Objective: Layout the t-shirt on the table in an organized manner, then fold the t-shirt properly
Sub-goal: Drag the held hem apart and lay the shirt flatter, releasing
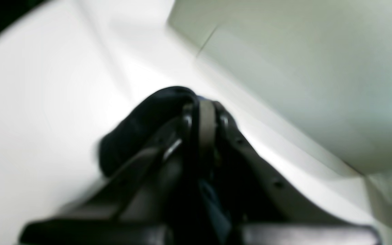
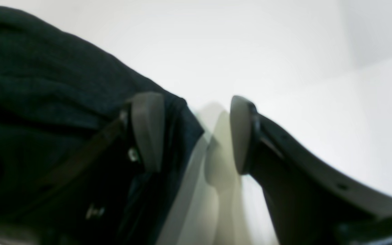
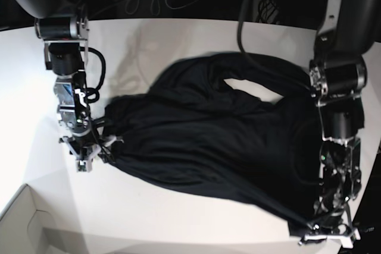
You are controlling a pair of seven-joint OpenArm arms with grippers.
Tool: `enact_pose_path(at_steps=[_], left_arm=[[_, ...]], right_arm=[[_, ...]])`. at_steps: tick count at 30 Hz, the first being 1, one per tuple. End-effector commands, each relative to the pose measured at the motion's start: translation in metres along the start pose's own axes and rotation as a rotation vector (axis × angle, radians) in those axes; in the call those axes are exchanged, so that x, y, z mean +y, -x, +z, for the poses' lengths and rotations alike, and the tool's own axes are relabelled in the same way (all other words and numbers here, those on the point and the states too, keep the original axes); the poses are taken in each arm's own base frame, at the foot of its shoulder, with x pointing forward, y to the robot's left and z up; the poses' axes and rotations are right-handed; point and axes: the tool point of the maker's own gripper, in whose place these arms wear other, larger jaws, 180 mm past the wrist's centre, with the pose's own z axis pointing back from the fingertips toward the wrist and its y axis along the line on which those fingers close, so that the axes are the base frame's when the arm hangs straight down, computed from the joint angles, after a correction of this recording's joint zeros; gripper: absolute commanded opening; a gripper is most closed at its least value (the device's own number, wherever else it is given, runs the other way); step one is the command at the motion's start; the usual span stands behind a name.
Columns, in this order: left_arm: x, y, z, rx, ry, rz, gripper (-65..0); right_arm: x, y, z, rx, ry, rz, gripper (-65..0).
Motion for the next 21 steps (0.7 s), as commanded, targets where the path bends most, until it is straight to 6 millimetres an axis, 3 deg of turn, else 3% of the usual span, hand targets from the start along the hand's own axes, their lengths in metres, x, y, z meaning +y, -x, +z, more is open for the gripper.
enact_pose_path(at_steps=[1,3,7,12,15,18,21], left_arm=[[-0.010,-0.022,-0.004,-0.058,0.015,-0.026,-64.4],[-0.011,-0.009,-0.009,-0.056,0.008,-0.090,-61.4],[-0.022,0.027,-0.012,-0.041,0.025,-0.202,-41.5],[-0.016,0.052,-0.006,-0.024,0.026,-0.218,-20.1],[-0.006,0.059,0.003,-0.026,0.031,-0.234,-13.5],[0.023,0.051,0.018,-0.059,0.014,-0.253,-12.8],[0.051,0.058,0.039,-0.023,-0.011,-0.233,-12.8]], right_arm=[[-0.020,0.043,0.008,0.160,0.045,0.050,-33.5],[-0.026,0.049,0.012,0.168,0.053,0.056,-33.5],[-0.037,0.052,0.014,0.171,0.071,0.048,-33.5],[-0.053,0.025,0.026,0.073,0.114,0.006,-33.5],[-0.059,0.002,0.049,-0.019,0.137,0.025,-33.5],[-0.043,-0.012,0.076,-0.075,0.121,0.053,-33.5],[-0.026,-0.019,0.099,-0.120,0.101,0.066,-33.5]])
